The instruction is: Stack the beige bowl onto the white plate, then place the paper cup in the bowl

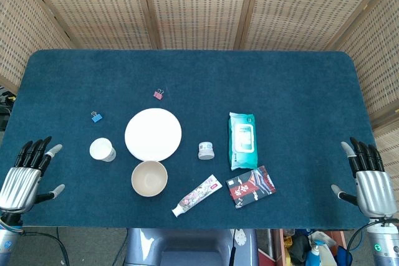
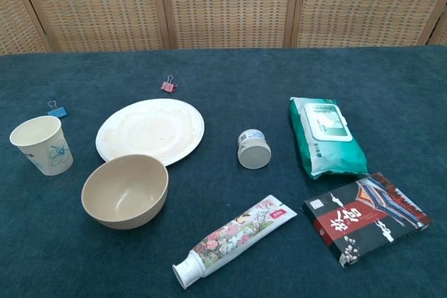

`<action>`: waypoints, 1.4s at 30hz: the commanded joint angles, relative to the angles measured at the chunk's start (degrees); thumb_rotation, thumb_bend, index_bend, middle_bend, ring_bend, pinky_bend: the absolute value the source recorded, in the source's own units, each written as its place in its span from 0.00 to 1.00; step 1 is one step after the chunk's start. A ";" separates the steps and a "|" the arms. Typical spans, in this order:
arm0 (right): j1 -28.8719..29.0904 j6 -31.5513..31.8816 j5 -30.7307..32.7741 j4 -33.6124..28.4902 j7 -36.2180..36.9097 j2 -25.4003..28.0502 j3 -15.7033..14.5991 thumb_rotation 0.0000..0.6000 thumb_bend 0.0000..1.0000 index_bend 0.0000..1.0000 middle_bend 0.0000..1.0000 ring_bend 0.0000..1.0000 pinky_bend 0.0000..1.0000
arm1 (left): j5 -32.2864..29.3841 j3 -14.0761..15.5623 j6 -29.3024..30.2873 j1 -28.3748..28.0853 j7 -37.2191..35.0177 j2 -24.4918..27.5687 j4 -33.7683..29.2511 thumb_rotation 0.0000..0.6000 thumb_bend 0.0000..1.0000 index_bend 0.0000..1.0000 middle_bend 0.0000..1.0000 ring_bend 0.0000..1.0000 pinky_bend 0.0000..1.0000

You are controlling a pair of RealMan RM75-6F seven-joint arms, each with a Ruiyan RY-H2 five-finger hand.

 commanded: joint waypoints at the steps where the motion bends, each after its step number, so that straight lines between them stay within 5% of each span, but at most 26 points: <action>1: -0.06 0.21 -0.10 0.03 0.07 -0.05 0.04 1.00 0.10 0.00 0.00 0.00 0.00 | 1.25 0.56 -1.21 -0.97 0.38 -0.26 -0.69 1.00 0.14 0.24 0.00 0.00 0.00; 21: -0.26 0.75 1.06 0.19 2.41 -0.21 1.07 1.00 0.11 0.00 0.00 0.00 0.00 | 3.84 2.83 -14.67 -8.54 6.57 -6.80 -1.89 1.00 0.24 0.42 0.00 0.00 0.00; 42: -0.54 1.37 1.78 0.85 4.42 -0.22 1.78 1.00 0.12 0.00 0.00 0.00 0.00 | 0.70 1.96 -19.07 -12.18 11.59 -11.83 -1.71 1.00 0.32 0.46 0.00 0.00 0.00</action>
